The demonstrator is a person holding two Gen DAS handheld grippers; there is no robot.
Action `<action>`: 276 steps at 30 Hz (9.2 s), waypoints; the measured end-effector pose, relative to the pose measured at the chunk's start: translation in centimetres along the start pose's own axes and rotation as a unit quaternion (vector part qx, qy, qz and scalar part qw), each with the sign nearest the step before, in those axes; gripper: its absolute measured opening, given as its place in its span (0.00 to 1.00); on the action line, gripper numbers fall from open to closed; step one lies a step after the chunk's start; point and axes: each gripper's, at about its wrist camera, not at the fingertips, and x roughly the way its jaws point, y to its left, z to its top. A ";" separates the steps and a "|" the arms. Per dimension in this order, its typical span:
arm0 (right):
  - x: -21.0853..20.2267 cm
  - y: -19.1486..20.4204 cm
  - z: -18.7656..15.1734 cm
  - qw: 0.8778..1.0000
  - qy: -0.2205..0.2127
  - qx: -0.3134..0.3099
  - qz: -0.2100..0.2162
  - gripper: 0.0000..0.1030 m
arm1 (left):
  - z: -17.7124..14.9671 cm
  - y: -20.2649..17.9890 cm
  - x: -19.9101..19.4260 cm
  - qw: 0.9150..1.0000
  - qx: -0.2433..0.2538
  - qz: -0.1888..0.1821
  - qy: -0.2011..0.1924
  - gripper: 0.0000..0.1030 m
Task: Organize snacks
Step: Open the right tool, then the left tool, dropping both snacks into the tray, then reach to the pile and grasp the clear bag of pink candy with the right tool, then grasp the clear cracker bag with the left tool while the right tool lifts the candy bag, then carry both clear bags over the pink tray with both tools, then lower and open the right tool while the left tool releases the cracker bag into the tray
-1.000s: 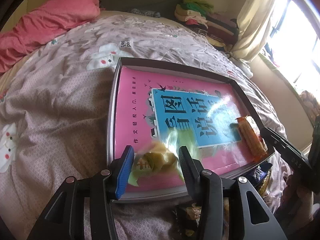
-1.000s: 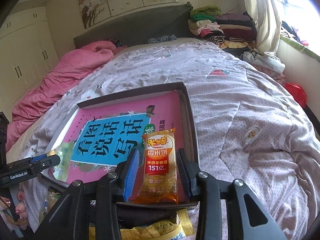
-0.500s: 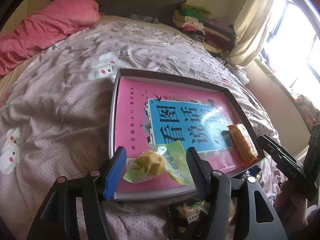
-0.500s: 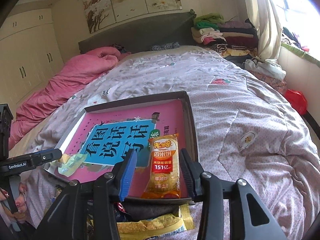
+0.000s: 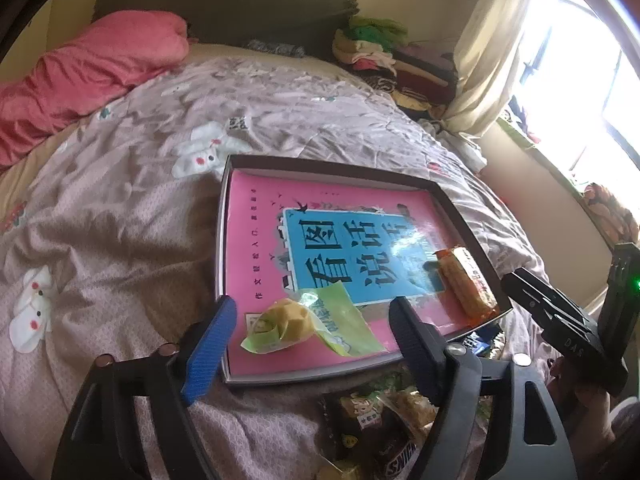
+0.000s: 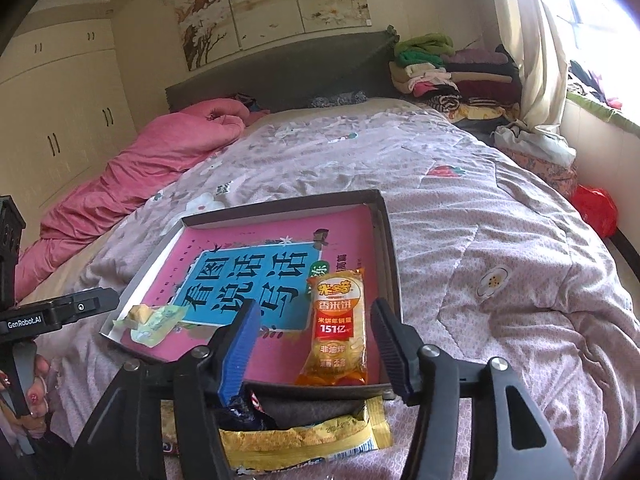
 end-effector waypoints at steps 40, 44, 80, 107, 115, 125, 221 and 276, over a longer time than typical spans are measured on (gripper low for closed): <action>-3.4 1.6 -1.3 1.000 0.003 0.008 0.021 0.76 | -2.4 -4.7 -1.6 0.992 0.107 -0.061 0.027 0.82; -4.1 2.0 -1.9 1.000 0.011 0.011 0.021 0.76 | -2.8 -5.2 -1.3 0.990 0.123 -0.062 0.036 0.82; -4.6 2.9 -5.8 0.993 0.115 0.015 -0.024 0.77 | -5.6 -6.8 1.1 0.976 0.188 -0.063 0.089 0.82; -0.8 3.4 -8.3 0.977 0.209 0.001 -0.028 0.70 | -5.8 -6.6 2.7 0.976 0.182 -0.068 0.097 0.82; -1.1 2.7 -7.9 0.980 0.195 0.026 0.003 0.44 | -5.6 -6.7 3.3 0.975 0.182 -0.076 0.102 0.82; -3.4 2.6 -6.6 0.989 0.140 0.036 0.030 0.41 | -5.8 -7.6 3.4 0.971 0.196 -0.094 0.099 0.80; -0.9 0.4 -0.5 0.996 0.005 0.058 0.068 0.42 | -1.2 0.1 2.4 0.998 0.025 -0.061 -0.001 0.54; 4.5 2.2 -0.8 0.998 0.067 -0.009 0.019 0.43 | -0.9 -2.5 4.1 0.995 0.079 -0.052 -0.001 0.54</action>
